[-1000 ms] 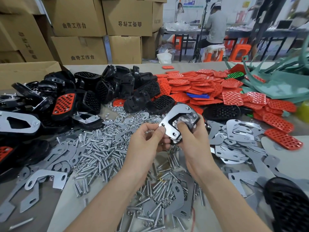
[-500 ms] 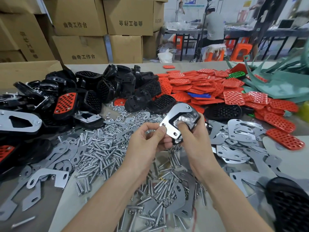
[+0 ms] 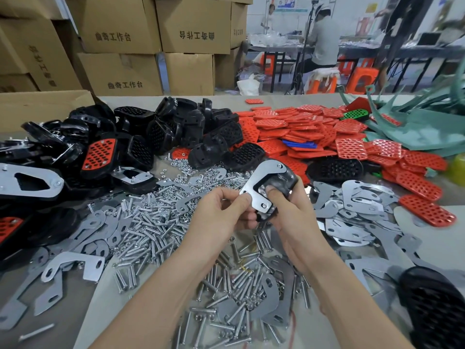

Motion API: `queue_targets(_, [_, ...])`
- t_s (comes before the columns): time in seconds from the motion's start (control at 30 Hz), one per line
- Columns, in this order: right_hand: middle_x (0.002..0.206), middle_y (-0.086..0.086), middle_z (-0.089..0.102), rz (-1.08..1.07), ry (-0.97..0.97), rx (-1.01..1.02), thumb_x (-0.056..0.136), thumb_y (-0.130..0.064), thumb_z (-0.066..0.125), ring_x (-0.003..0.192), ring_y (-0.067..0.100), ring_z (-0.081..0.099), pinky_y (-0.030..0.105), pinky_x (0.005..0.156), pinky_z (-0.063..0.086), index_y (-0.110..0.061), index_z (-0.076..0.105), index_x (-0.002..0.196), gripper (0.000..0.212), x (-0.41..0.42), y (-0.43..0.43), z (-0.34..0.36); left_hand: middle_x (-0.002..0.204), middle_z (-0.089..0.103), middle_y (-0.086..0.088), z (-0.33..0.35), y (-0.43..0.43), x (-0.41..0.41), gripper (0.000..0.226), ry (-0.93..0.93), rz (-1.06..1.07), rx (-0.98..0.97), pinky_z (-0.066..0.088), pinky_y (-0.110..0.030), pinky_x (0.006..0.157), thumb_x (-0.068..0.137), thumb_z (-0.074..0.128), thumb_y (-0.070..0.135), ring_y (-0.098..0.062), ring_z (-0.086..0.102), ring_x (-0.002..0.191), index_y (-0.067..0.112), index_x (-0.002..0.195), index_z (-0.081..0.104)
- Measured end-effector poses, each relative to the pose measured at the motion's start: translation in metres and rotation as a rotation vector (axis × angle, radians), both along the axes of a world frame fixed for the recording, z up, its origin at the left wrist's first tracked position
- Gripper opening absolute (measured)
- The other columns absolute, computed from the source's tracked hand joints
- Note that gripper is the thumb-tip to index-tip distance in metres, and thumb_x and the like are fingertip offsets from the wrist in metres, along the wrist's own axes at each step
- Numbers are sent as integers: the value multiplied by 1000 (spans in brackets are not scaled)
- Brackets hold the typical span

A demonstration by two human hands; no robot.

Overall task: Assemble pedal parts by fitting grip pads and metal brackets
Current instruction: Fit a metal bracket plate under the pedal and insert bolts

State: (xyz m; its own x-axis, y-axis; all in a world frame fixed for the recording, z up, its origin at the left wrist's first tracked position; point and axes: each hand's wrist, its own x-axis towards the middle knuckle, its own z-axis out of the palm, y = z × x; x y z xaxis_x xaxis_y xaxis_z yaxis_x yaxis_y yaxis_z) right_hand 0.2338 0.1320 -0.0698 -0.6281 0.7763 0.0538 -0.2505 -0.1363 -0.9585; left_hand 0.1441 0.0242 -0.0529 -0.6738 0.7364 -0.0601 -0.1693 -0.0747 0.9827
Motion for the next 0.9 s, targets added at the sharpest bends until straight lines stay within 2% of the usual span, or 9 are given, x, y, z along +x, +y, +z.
queue_targets(0.07, [103, 5, 74, 3, 1, -19, 104, -7, 55, 99, 30, 65, 58, 94, 51, -23, 61, 116, 20, 1, 0, 1, 72, 74, -2, 1, -1, 0, 16, 36, -2, -17, 63, -32, 70, 97, 68, 15, -17, 72, 66, 2, 103, 61])
queue_targets(0.2, [101, 5, 74, 10, -5, -20, 103, -6, 56, 98, 29, 66, 66, 104, 46, -22, 61, 115, 20, 1, -1, 2, 71, 74, -4, 5, -3, -4, 23, 54, -8, -25, 60, -28, 61, 95, 69, 15, -16, 69, 60, 9, 111, 53])
queue_targets(0.3, [108, 6, 75, -7, -8, -11, 97, -15, 63, 110, 38, 67, 68, 107, 45, -26, 63, 115, 21, 1, -1, 2, 75, 75, -2, 2, -3, -3, 14, 258, 10, -86, 62, -34, 66, 97, 68, 19, -15, 70, 63, 16, 105, 57])
queue_targets(0.37, [110, 4, 75, -10, -1, 1, 88, -25, 65, 116, 37, 67, 66, 107, 46, -28, 63, 114, 26, 0, -2, 2, 78, 73, -4, -1, -2, -3, 9, 325, 27, -87, 62, -36, 68, 96, 68, 21, -14, 70, 66, 18, 100, 60])
queue_targets(0.47, [108, 2, 73, -16, 9, 43, 86, -27, 63, 116, 35, 66, 65, 107, 47, -29, 62, 110, 24, 0, -1, 1, 76, 70, -7, -3, 0, -5, 7, 283, 43, -46, 59, -28, 64, 94, 71, 16, -13, 68, 67, 15, 97, 64])
queue_targets(0.57, [105, -1, 73, -39, -10, 84, 86, -29, 62, 109, 27, 68, 64, 107, 47, -28, 61, 110, 23, 0, 0, -1, 68, 65, -3, -3, 1, -6, 8, 91, -3, 33, 57, -25, 63, 92, 72, 9, -14, 65, 65, 10, 98, 67])
queue_targets(0.67, [108, 6, 75, -38, -29, 65, 86, -30, 63, 107, 37, 68, 67, 102, 49, -32, 63, 106, 20, 0, 1, -1, 73, 63, -5, -1, 0, -9, 14, -23, -96, 49, 58, -25, 65, 93, 68, 4, -14, 63, 65, 8, 106, 70])
queue_targets(0.8, [116, 22, 72, -24, -21, -16, 95, -20, 61, 108, 49, 66, 73, 98, 48, -22, 60, 117, 23, 1, 1, 0, 78, 62, -8, 3, -3, -14, 24, 1, -171, 0, 58, -25, 67, 98, 58, 1, -15, 64, 67, 10, 118, 69])
queue_targets(0.9, [115, 22, 72, -15, -20, -42, 100, -13, 60, 105, 48, 68, 65, 94, 56, -20, 60, 118, 19, 2, 2, 0, 77, 65, -5, 4, -5, -17, 22, 86, -173, -61, 57, -25, 63, 99, 58, 3, -16, 64, 64, 12, 116, 68])
